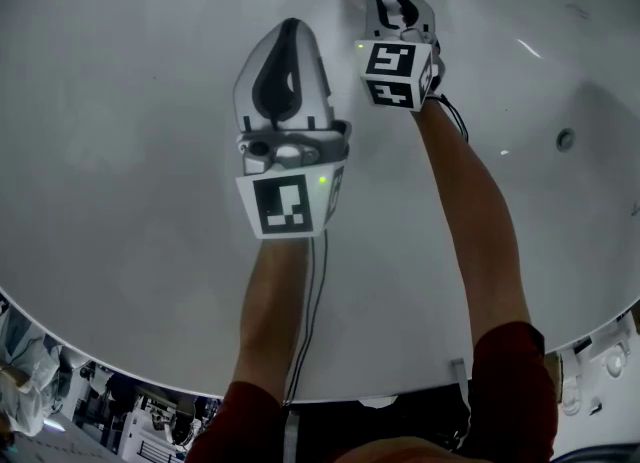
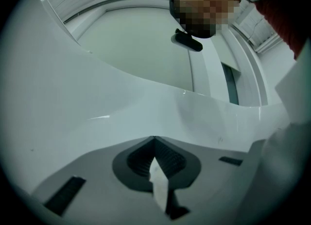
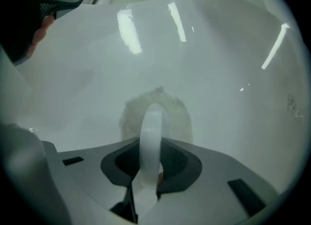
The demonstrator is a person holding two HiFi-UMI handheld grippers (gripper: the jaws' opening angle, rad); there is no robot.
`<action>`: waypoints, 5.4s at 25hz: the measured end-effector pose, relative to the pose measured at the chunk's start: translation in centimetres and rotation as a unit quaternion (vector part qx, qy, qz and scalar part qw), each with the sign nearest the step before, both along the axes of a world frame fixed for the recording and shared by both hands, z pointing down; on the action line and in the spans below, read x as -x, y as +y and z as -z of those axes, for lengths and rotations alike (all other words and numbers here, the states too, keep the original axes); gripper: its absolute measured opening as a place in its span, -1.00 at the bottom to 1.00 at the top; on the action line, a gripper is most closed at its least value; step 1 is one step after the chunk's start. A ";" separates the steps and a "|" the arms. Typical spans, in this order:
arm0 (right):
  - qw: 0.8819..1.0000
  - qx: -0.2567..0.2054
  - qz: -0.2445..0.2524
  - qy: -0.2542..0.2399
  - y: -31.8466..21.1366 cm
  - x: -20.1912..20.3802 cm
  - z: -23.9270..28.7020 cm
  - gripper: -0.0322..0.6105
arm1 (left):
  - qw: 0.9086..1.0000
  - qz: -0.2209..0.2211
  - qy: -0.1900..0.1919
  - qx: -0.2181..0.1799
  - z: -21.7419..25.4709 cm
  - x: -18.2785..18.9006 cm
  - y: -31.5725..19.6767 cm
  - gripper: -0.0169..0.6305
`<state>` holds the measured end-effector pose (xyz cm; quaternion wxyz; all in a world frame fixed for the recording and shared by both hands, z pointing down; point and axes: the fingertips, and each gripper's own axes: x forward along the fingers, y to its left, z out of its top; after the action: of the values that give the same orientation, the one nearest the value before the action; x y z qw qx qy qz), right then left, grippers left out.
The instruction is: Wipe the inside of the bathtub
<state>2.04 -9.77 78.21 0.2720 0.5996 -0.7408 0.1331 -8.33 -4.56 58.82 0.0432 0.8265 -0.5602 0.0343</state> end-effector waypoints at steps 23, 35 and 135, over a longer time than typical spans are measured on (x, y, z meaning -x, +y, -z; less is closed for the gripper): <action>1.000 -0.017 -0.007 0.018 -5.5 -2.4 2.1 -0.61 | 0.999 -0.046 0.019 0.015 1.3 -3.9 -7.4 -0.90; 0.999 -0.016 -0.019 0.043 0.2 -16.1 2.3 -0.61 | 0.997 -0.070 0.020 0.016 2.1 -16.4 -2.7 -0.90; 0.990 -0.119 -0.049 -0.055 -16.5 21.7 31.1 -0.61 | 0.998 0.058 0.006 0.019 20.5 22.4 -12.4 -0.90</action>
<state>-19.66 -26.30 47.16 0.1509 0.6549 -0.7351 0.0896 -30.75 -17.01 38.37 0.0643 0.7915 -0.6066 0.0378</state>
